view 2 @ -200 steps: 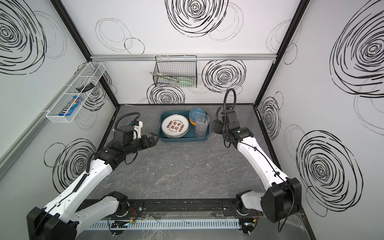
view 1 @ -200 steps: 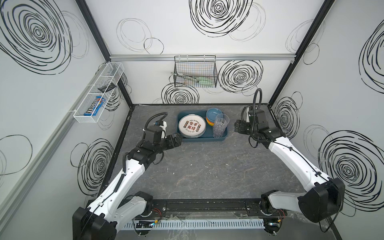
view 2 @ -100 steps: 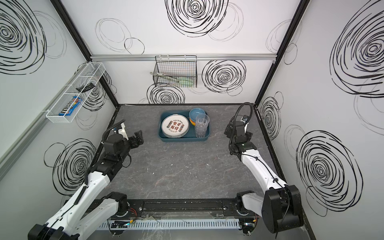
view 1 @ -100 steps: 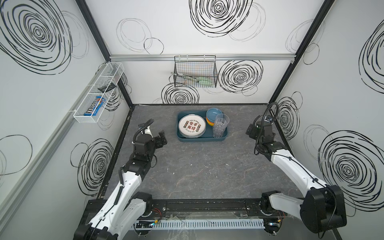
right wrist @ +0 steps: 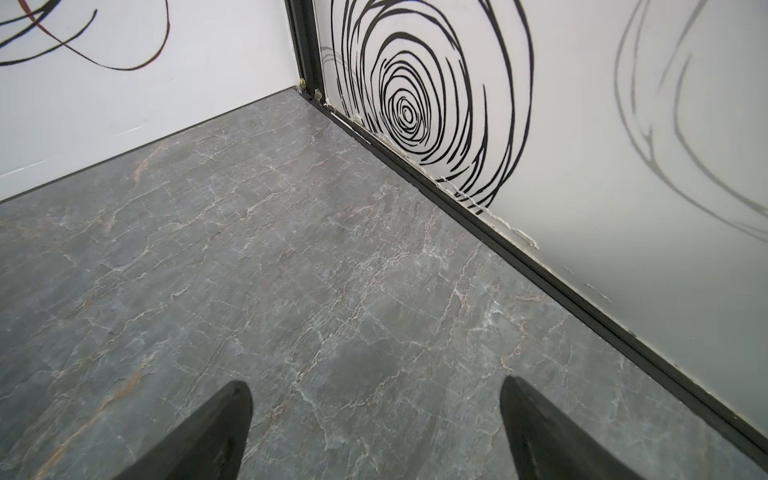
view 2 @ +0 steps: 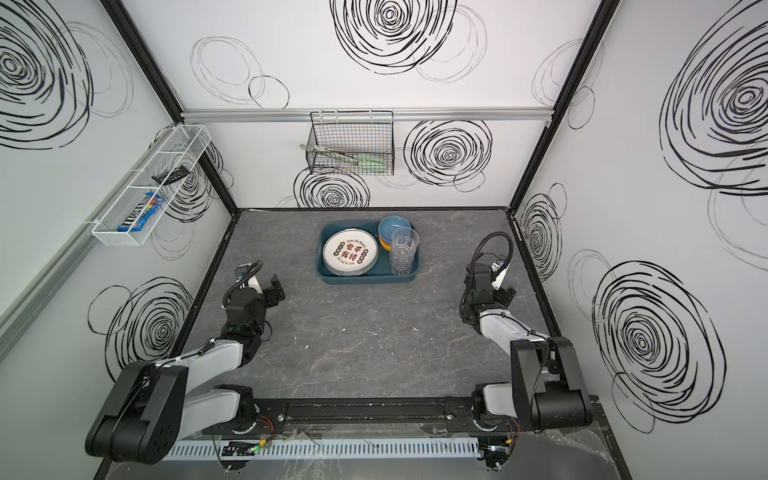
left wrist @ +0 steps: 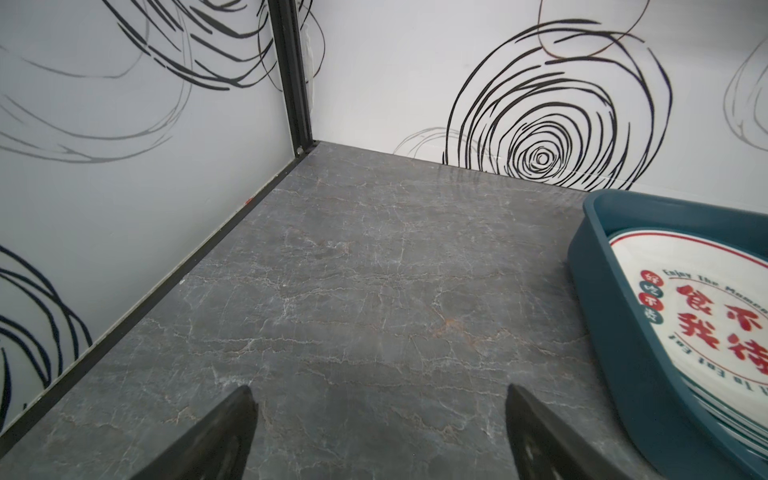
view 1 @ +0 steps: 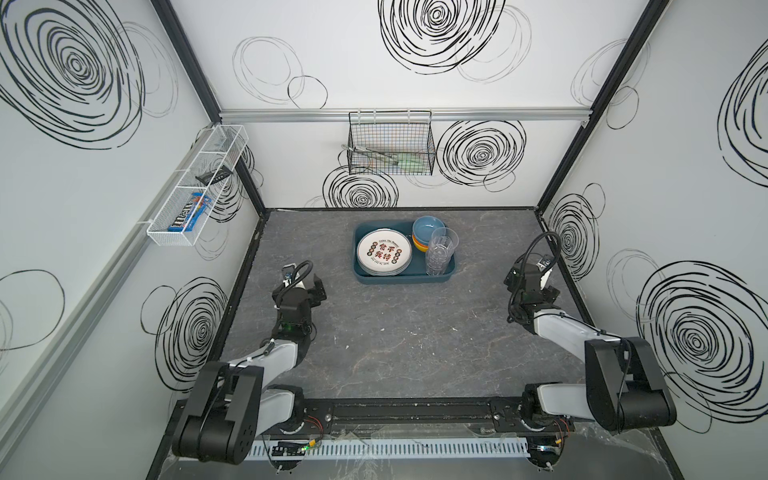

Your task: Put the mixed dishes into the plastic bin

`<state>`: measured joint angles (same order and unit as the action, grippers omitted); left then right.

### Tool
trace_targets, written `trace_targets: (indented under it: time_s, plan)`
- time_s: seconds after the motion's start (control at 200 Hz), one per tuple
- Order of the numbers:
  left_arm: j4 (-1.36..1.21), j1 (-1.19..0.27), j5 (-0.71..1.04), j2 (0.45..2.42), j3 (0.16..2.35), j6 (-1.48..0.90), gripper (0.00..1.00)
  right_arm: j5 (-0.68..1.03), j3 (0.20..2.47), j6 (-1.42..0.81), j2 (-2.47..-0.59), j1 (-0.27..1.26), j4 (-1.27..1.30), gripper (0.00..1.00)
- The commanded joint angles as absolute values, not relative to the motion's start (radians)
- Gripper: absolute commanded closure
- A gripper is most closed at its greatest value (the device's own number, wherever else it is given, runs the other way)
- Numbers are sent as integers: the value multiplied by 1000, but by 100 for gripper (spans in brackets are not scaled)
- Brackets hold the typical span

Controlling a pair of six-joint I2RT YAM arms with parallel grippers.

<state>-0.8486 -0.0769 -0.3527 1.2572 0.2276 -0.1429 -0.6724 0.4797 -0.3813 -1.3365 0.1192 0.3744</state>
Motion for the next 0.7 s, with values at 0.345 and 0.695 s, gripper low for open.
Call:
trace_targets:
  time_s: [0.345,0.695]
  plan:
    - [-1482,-110,-310,1497,133,-17,4,-347,312,-79,-1354,116,892,3]
    - [-1506,-162,-374,1509,133,22,4,-67,243,-68,-1483,-11,1134,3]
